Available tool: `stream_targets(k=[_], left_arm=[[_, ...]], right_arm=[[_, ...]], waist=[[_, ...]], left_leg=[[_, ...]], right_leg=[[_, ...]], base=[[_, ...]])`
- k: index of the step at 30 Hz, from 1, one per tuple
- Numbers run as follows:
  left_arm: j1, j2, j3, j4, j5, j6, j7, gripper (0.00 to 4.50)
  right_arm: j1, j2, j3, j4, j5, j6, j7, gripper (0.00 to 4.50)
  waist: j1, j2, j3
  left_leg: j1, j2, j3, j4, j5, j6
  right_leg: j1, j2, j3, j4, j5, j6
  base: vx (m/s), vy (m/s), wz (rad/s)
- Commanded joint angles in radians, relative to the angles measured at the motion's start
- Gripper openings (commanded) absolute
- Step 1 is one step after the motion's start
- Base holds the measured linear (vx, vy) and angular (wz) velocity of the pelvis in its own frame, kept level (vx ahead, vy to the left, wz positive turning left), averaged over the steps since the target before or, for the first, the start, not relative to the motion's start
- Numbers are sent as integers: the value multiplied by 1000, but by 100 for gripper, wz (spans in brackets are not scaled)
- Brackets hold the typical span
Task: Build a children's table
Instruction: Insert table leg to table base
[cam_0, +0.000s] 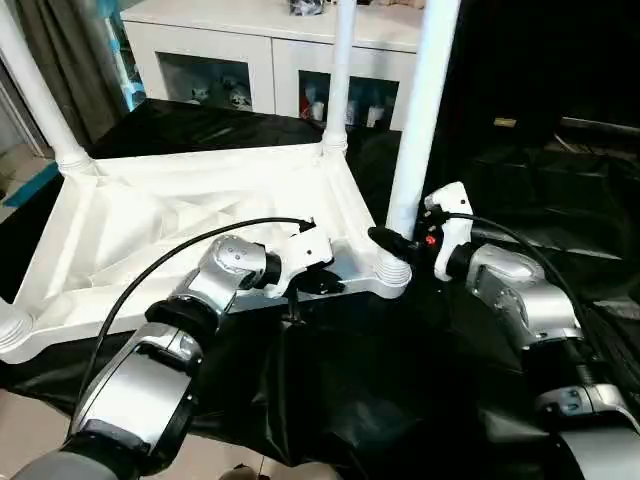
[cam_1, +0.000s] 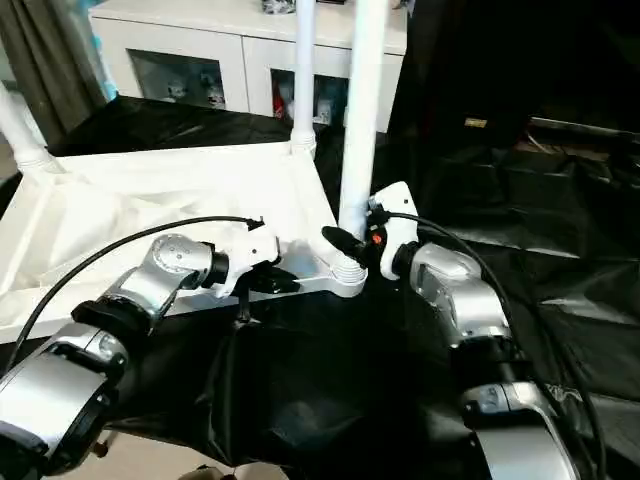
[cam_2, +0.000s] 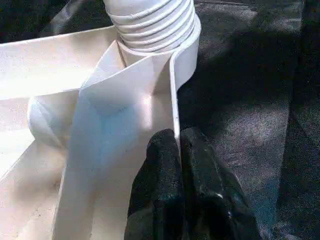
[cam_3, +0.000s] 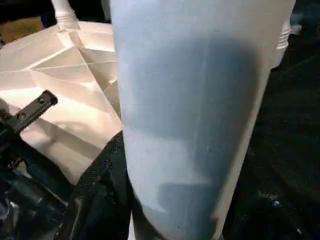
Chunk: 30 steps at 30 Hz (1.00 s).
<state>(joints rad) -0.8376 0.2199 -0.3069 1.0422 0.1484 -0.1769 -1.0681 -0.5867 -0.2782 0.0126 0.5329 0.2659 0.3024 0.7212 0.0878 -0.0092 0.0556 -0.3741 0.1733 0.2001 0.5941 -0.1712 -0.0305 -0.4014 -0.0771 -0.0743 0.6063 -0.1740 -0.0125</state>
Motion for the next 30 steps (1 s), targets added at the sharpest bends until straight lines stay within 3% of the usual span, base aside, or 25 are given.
stream_targets(k=[1,5,12,13,14,17,18,21,22,23,25,30], left_arm=[[9,2,-23,-18,14,-3,-52,0],[11,7,-16,-30,8,7,-50,0],[10,13,-12,-33,10,9,-39,0],[4,13,-5,-26,10,5,-23,0],[0,13,-1,-22,11,2,-11,0],[-6,13,4,-16,11,0,3,0],[-9,13,6,-13,11,1,4,0],[-12,14,6,-9,12,-1,8,0],[-14,14,7,-8,12,-1,10,0],[-17,15,8,-5,14,-3,16,0],[-19,15,8,-2,15,-3,17,0],[-25,18,4,4,19,-8,10,0]], right_arm=[[13,5,-16,58,8,32,-22,189],[36,15,-80,65,66,51,-8,189],[88,18,-106,51,95,41,8,189],[126,24,-113,37,105,23,17,189],[149,31,-115,30,105,9,16,189],[191,47,-111,14,100,-20,13,189],[212,56,-107,11,95,-43,12,189],[231,60,-96,1,84,-74,9,189],[239,61,-91,-3,78,-87,8,189],[260,59,-72,-23,58,-120,9,189],[269,57,-62,-36,45,-135,11,189],[261,37,-28,-48,2,-149,10,188]], waist=[[6,-5,-62],[9,-2,-63],[12,1,-66],[14,6,-66],[15,4,-66],[19,7,-63],[19,14,-62],[18,11,-60],[17,14,-59],[16,14,-59],[15,18,-60],[12,18,-59]], left_leg=[[22,65,-36,-77,-305,2],[21,66,-34,-77,-289,9],[22,67,-32,-80,-278,8],[22,67,-33,-80,-280,8],[22,68,-32,-80,-280,10],[25,69,-34,-84,-305,3],[25,69,-36,-86,-328,-5],[28,67,-38,-88,-357,-13],[29,68,-40,-90,-370,-16],[29,68,-41,-91,-374,-17],[31,69,-42,-92,-379,-20],[30,67,-40,-93,-378,-15]], right_leg=[[40,-95,55,-92,-341,-205],[41,-94,54,-90,-316,-213],[44,-93,52,-87,-270,-224],[45,-94,53,-87,-270,-224],[45,-95,53,-89,-267,-222],[42,-95,52,-92,-283,-220],[40,-97,53,-97,-311,-214],[40,-97,53,-103,-360,-198],[40,-98,52,-106,-378,-192],[41,-97,52,-106,-383,-190],[39,-97,53,-106,-375,-190],[40,-95,54,-106,-364,-198]], base=[[0,0,0],[0,0,0],[0,0,0],[0,0,0],[0,0,0],[0,0,0],[0,0,0],[0,0,0],[0,0,0],[0,0,0],[0,0,0],[0,0,0]])
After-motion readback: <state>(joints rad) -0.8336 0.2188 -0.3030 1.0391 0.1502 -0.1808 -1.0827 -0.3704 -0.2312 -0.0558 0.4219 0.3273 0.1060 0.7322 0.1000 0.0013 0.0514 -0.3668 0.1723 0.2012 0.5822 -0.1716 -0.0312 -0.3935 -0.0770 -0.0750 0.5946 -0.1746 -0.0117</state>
